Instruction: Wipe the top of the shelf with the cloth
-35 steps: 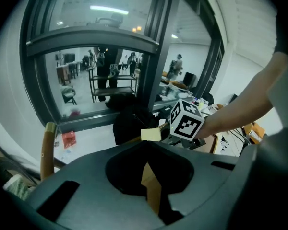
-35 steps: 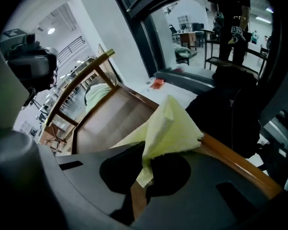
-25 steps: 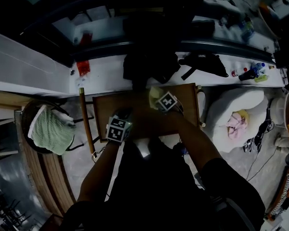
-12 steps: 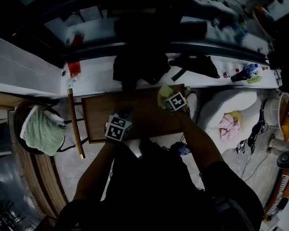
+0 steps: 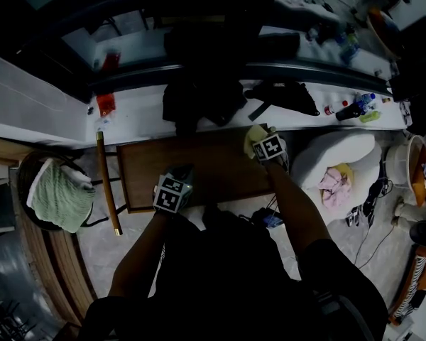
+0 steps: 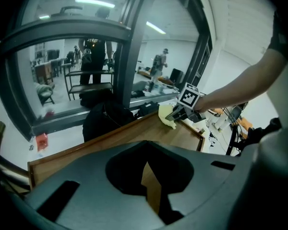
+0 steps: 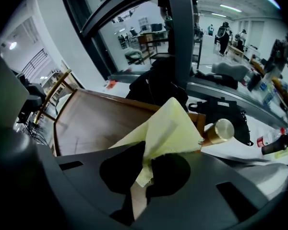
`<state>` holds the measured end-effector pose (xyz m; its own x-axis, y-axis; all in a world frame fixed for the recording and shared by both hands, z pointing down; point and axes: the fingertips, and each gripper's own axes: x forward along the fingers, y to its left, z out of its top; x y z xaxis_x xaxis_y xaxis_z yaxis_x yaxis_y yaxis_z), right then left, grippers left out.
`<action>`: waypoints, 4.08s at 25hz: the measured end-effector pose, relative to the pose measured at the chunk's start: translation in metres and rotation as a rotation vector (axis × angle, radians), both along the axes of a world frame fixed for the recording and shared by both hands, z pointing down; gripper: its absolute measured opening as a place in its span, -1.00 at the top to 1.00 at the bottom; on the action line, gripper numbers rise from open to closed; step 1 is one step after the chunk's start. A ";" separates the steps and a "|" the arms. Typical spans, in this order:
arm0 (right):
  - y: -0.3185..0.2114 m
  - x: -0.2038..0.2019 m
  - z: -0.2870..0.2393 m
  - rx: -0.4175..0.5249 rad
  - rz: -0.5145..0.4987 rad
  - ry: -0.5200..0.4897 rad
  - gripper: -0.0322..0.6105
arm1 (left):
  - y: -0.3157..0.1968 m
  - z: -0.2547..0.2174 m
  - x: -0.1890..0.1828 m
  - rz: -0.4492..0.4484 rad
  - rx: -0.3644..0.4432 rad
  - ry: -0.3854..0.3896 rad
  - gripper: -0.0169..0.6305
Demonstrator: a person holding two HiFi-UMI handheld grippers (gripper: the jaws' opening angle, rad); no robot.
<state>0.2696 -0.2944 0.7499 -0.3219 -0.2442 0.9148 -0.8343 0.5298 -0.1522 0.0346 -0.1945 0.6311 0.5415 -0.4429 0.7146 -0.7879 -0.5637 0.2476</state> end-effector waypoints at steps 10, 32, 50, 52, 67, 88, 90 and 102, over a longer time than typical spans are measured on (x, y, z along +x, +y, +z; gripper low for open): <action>-0.004 0.026 -0.009 0.028 0.064 0.069 0.80 | 0.004 -0.012 -0.026 -0.031 0.028 -0.002 0.93; 0.064 -0.372 -0.038 0.036 -0.291 -0.281 0.80 | 0.039 -0.060 -0.244 -0.278 0.078 -0.086 0.93; 0.120 -0.523 0.005 -0.091 -0.434 -0.273 0.80 | 0.074 -0.052 -0.307 -0.187 0.090 -0.047 0.93; 0.117 -0.522 0.009 -0.076 -0.440 -0.250 0.80 | 0.077 -0.051 -0.307 -0.181 0.089 -0.045 0.93; 0.100 -0.459 0.015 -0.072 -0.413 -0.226 0.80 | 0.073 -0.051 -0.271 -0.169 0.083 -0.036 0.93; 0.083 -0.282 0.012 -0.102 -0.302 -0.143 0.80 | 0.054 -0.034 -0.140 -0.059 0.040 -0.018 0.93; 0.083 -0.262 0.012 -0.104 -0.288 -0.132 0.80 | 0.052 -0.030 -0.129 -0.052 0.031 -0.019 0.93; 0.069 -0.144 0.012 -0.052 -0.167 -0.078 0.80 | 0.043 -0.017 -0.059 0.005 0.008 0.010 0.93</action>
